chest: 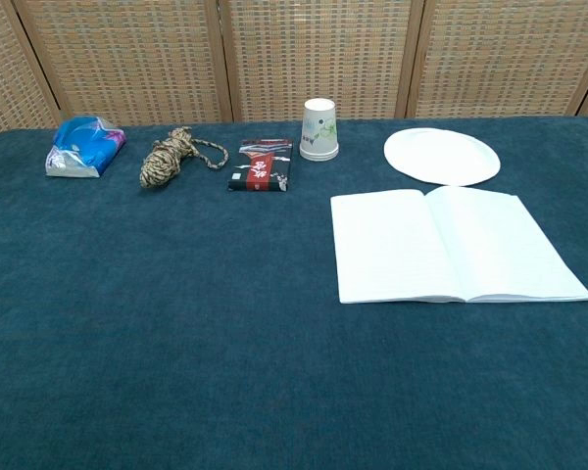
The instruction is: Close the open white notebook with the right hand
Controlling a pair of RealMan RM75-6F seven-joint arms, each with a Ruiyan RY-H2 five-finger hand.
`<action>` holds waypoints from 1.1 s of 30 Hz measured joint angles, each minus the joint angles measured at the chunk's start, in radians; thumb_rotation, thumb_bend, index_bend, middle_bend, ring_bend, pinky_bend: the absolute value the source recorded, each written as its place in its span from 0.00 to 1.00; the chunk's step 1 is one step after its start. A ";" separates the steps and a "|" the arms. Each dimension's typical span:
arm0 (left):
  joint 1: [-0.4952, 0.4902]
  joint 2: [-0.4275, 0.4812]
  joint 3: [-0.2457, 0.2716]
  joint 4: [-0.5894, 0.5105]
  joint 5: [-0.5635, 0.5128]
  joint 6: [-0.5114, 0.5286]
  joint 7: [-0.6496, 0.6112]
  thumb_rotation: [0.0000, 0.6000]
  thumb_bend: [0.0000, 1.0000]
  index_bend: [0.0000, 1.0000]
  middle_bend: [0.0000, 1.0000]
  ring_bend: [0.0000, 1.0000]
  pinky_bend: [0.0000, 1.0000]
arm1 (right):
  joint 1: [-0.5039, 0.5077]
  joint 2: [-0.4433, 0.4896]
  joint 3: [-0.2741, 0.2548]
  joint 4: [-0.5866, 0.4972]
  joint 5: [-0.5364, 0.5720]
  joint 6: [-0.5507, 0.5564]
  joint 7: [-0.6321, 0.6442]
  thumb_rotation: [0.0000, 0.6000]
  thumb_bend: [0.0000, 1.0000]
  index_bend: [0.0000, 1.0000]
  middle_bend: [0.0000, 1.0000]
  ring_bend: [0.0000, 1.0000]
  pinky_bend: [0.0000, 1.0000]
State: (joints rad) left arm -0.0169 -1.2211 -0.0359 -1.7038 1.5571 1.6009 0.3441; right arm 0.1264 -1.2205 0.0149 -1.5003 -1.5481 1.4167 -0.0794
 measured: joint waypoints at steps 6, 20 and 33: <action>0.002 0.000 0.001 -0.002 0.002 0.004 0.004 1.00 0.06 0.00 0.00 0.00 0.00 | 0.000 0.001 -0.001 0.001 0.000 -0.003 0.003 1.00 0.29 0.00 0.00 0.00 0.00; 0.000 0.006 -0.005 -0.006 -0.006 0.000 -0.007 1.00 0.06 0.00 0.00 0.00 0.00 | 0.003 0.002 0.004 -0.003 0.012 -0.011 0.010 1.00 0.29 0.00 0.00 0.00 0.00; 0.004 0.014 -0.005 -0.013 -0.004 0.008 -0.006 1.00 0.06 0.00 0.00 0.00 0.00 | 0.017 -0.001 0.024 -0.016 0.023 -0.017 0.011 1.00 0.25 0.00 0.00 0.00 0.00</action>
State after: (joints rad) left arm -0.0133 -1.2067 -0.0410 -1.7171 1.5536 1.6090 0.3381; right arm 0.1438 -1.2210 0.0388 -1.5164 -1.5255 1.3996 -0.0688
